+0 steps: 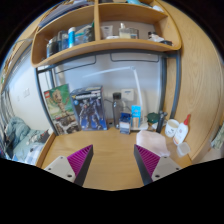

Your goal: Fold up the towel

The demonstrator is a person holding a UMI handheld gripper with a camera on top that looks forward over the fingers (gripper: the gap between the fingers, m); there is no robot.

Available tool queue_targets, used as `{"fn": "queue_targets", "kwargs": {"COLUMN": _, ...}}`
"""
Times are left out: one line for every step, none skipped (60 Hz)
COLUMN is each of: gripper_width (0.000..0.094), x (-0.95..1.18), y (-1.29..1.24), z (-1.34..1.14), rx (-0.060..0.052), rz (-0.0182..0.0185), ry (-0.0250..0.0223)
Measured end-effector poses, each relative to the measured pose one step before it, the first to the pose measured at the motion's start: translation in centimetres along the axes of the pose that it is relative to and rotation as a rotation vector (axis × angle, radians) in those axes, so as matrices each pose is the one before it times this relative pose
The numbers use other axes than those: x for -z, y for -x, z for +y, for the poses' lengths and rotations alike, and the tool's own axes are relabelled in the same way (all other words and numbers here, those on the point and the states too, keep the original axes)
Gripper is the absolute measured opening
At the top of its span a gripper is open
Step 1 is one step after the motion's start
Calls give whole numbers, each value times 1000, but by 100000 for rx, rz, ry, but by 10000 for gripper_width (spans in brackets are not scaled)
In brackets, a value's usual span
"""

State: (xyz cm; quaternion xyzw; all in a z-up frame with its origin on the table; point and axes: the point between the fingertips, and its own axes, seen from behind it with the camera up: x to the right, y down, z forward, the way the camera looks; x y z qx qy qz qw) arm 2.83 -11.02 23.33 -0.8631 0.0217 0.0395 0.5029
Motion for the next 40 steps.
{"fn": "queue_targets", "kwargs": {"gripper_width": 828, "x": 327, "y": 533, "z": 514, "rx": 226, "rz": -430, "ry": 588}}
{"fn": "queue_targets", "kwargs": {"gripper_width": 832, "x": 316, "y": 460, "z": 485, "rx": 243, "rz": -358, "ry": 578}}
{"fn": "queue_targets", "kwargs": {"gripper_width": 832, "x": 324, "y": 434, "z": 467, "rx": 235, "rz": -254, "ry": 525}}
{"fn": "queue_targets", "kwargs": {"gripper_width": 836, "x": 286, "y": 377, "z": 442, "rx": 240, "rz": -210, "ry": 477}}
{"fn": "queue_targets", "kwargs": {"gripper_width": 837, "x": 275, "y": 316, "z": 449, "rx": 272, "rz": -240, "ry": 429}}
{"fn": "queue_targets", "kwargs": {"gripper_width": 839, "x": 242, "y": 323, "z": 368, "rx": 385, "rz": -68, "ry": 302}}
{"fn": "queue_targets", "kwargs": {"gripper_width": 840, "x": 241, "y": 282, "z": 373, "rx": 431, "rz": 47, "ry": 281}}
{"fn": "queue_targets", "kwargs": {"gripper_width": 838, "x": 220, "y": 201, "z": 381, "rx": 461, "rz": 92, "ry": 237}}
{"fn": "queue_targets", "kwargs": {"gripper_width": 840, "x": 271, "y": 231, "z": 387, "rx": 466, "rz": 206, "ry": 200}}
{"fn": "queue_targets", "kwargs": {"gripper_width": 841, "x": 205, "y": 172, "z": 352, "rx": 484, "rz": 133, "ry": 270}}
{"fn": "queue_targets", "kwargs": {"gripper_width": 843, "x": 190, "y": 186, "z": 358, "rx": 481, "rz": 13, "ry": 298}}
{"fn": "queue_targets", "kwargs": {"gripper_width": 841, "x": 162, "y": 196, "z": 334, "rx": 473, "rz": -24, "ry": 386}}
{"fn": "queue_targets", "kwargs": {"gripper_width": 839, "x": 151, "y": 171, "z": 338, "rx": 330, "rz": -50, "ry": 448}}
{"fn": "queue_targets", "kwargs": {"gripper_width": 840, "x": 135, "y": 197, "z": 351, "rx": 17, "rz": -88, "ry": 466}}
{"fn": "queue_targets", "kwargs": {"gripper_width": 841, "x": 162, "y": 137, "z": 300, "rx": -82, "rz": -38, "ry": 349}}
{"fn": "queue_targets", "kwargs": {"gripper_width": 840, "x": 149, "y": 117, "z": 249, "rx": -17, "rz": 50, "ry": 181}}
{"fn": "queue_targets", "kwargs": {"gripper_width": 842, "x": 118, "y": 45, "z": 175, "rx": 101, "rz": 68, "ry": 180}}
{"fn": "queue_targets", "kwargs": {"gripper_width": 842, "x": 156, "y": 56, "z": 189, "rx": 254, "rz": 322, "ry": 88}}
{"fn": "queue_targets", "kwargs": {"gripper_width": 840, "x": 112, "y": -28, "z": 192, "rx": 252, "rz": 368, "ry": 133}}
{"fn": "queue_targets", "kwargs": {"gripper_width": 838, "x": 128, "y": -14, "z": 180, "rx": 232, "rz": 382, "ry": 161}}
{"fn": "queue_targets", "kwargs": {"gripper_width": 840, "x": 100, "y": -30, "z": 161, "rx": 240, "rz": 402, "ry": 107}}
{"fn": "queue_targets", "kwargs": {"gripper_width": 839, "x": 102, "y": -35, "z": 143, "rx": 251, "rz": 381, "ry": 68}}
{"fn": "queue_targets", "kwargs": {"gripper_width": 838, "x": 85, "y": -62, "z": 132, "rx": 242, "rz": 336, "ry": 20}}
{"fn": "queue_targets", "kwargs": {"gripper_width": 840, "x": 71, "y": -17, "z": 117, "rx": 122, "rz": 252, "ry": 40}}
{"fn": "queue_targets", "kwargs": {"gripper_width": 839, "x": 74, "y": 0, "z": 100, "rx": 7, "rz": 116, "ry": 59}}
{"fn": "queue_targets", "kwargs": {"gripper_width": 836, "x": 76, "y": 42, "z": 86, "rx": -48, "rz": 23, "ry": 58}}
{"fn": "queue_targets", "kwargs": {"gripper_width": 834, "x": 68, "y": 39, "z": 76, "rx": -89, "rz": -63, "ry": 65}}
{"fn": "queue_targets", "kwargs": {"gripper_width": 830, "x": 68, "y": 39, "z": 101, "rx": -171, "rz": -108, "ry": 45}}
{"fn": "queue_targets", "kwargs": {"gripper_width": 830, "x": 66, "y": 27, "z": 73, "rx": -211, "rz": -62, "ry": 47}}
{"fn": "queue_targets", "kwargs": {"gripper_width": 832, "x": 68, "y": -15, "z": 69, "rx": -233, "rz": -24, "ry": 4}}
{"fn": "queue_targets", "kwargs": {"gripper_width": 832, "x": 93, "y": 9, "z": 42, "rx": -202, "rz": -24, "ry": 23}}
{"fn": "queue_targets", "kwargs": {"gripper_width": 830, "x": 74, "y": 4, "z": 36, "rx": -147, "rz": -49, "ry": -1}}
{"fn": "queue_targets", "kwargs": {"gripper_width": 832, "x": 49, "y": 2, "z": 28, "rx": -89, "rz": -15, "ry": -65}}
{"fn": "queue_targets", "kwargs": {"gripper_width": 830, "x": 44, "y": -21, "z": 0, "rx": 109, "rz": 69, "ry": -152}}
{"fn": "queue_targets", "kwargs": {"gripper_width": 831, "x": 58, "y": -36, "z": 14, "rx": 290, "rz": 108, "ry": -257}}
{"fn": "queue_targets", "kwargs": {"gripper_width": 831, "x": 46, "y": -47, "z": -18, "rx": 320, "rz": 171, "ry": -254}}
{"fn": "queue_targets", "kwargs": {"gripper_width": 834, "x": 43, "y": -35, "z": -16, "rx": 266, "rz": 130, "ry": -56}}
{"fn": "queue_targets", "kwargs": {"gripper_width": 834, "x": 40, "y": -42, "z": 42, "rx": 157, "rz": 48, "ry": 69}}
{"fn": "queue_targets", "kwargs": {"gripper_width": 833, "x": 29, "y": -15, "z": 127, "rx": 182, "rz": 26, "ry": -59}}
{"fn": "queue_targets", "kwargs": {"gripper_width": 831, "x": 19, "y": -14, "z": 67, "rx": 105, "rz": 83, "ry": 92}}
